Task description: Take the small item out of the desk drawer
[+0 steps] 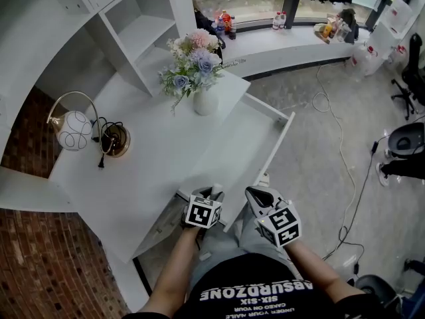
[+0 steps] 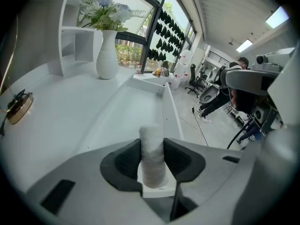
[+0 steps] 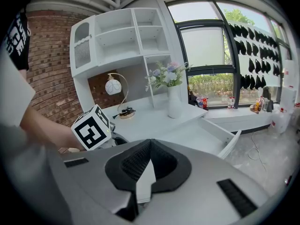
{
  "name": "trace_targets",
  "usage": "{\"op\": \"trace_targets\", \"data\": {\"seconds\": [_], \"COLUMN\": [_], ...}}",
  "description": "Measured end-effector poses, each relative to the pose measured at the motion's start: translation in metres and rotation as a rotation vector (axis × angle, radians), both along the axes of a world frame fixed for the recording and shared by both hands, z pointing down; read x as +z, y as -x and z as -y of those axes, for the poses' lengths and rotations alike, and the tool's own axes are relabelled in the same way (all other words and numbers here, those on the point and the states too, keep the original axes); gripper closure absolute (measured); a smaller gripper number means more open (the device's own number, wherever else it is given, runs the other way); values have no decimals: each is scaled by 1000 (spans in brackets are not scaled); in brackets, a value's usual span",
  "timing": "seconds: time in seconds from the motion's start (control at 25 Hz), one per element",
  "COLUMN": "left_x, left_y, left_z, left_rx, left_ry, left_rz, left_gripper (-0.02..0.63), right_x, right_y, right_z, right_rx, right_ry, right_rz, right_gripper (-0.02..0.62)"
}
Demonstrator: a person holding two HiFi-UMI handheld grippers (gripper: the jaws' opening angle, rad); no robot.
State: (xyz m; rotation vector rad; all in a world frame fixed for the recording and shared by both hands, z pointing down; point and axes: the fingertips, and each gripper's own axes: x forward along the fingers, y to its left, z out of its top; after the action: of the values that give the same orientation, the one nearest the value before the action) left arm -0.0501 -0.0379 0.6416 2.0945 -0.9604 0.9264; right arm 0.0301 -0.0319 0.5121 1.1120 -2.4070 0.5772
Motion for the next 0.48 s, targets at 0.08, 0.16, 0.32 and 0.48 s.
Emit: {"op": "trace_targets", "data": {"seconds": [0.08,0.16,0.32,0.48], "left_x": [-6,-12,-22,-37], "left_y": [0,1,3,5], "left_z": [0,0,-2,-2], "left_rx": [-6,-11,-17,-42], "left_ry": [-13,-27,-51,-78], "left_rz": [-13,-23,-36,-60], "left_gripper": [459,459,459,459], "right_x": [0,0,-1,-2], "right_y": [1,3,8,10], "right_z": [-1,-1,-3,-3], "right_rx": [-3,-7,-15,-21], "right_ry": [0,0,-3,-7], "right_rz": [0,0,0,3], "right_gripper": [598,598,598,598]}}
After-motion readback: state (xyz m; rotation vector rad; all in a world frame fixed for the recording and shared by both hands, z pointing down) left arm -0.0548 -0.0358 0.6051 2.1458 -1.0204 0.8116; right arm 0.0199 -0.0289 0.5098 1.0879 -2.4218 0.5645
